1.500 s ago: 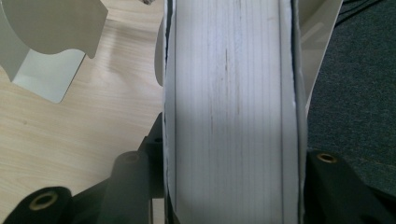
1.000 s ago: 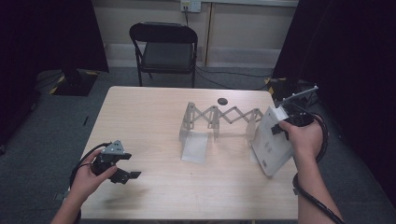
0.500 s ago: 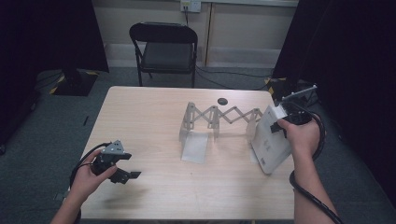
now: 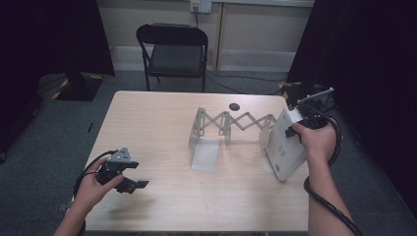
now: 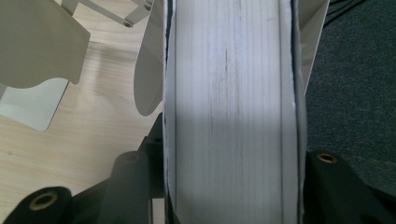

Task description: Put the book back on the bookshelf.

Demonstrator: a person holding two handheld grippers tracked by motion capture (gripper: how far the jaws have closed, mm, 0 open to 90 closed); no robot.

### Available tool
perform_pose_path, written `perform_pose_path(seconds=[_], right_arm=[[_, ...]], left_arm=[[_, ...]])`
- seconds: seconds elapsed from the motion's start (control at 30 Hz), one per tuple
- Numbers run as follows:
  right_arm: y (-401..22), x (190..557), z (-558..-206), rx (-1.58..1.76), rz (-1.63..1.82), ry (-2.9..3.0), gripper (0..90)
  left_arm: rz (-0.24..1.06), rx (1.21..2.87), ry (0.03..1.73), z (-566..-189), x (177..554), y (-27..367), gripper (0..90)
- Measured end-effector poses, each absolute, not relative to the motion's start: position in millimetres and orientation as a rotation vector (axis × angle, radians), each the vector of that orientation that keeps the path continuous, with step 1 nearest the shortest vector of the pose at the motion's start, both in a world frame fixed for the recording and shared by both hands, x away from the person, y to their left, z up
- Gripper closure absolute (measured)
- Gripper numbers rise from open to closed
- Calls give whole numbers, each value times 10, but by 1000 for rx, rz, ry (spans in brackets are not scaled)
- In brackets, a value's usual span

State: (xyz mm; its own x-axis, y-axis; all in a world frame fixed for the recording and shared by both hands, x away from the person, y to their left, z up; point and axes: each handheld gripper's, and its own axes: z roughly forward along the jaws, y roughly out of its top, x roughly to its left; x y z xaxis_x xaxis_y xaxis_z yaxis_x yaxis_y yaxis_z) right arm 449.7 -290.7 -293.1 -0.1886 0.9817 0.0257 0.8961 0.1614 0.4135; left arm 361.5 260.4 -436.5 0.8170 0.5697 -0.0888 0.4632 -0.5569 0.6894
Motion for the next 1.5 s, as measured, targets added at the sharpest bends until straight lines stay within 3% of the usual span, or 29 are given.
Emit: perform_pose_path(seconds=[1.17,1.5], right_arm=[[-2835,4628,-3038,1806,496,2163,522],[-2810,4650,-3048,1806,538,2147,465]], left_arm=[[187,2255,761,-4368,3618,2626,167],[193,2258,768,-4364,3611,2648,166]])
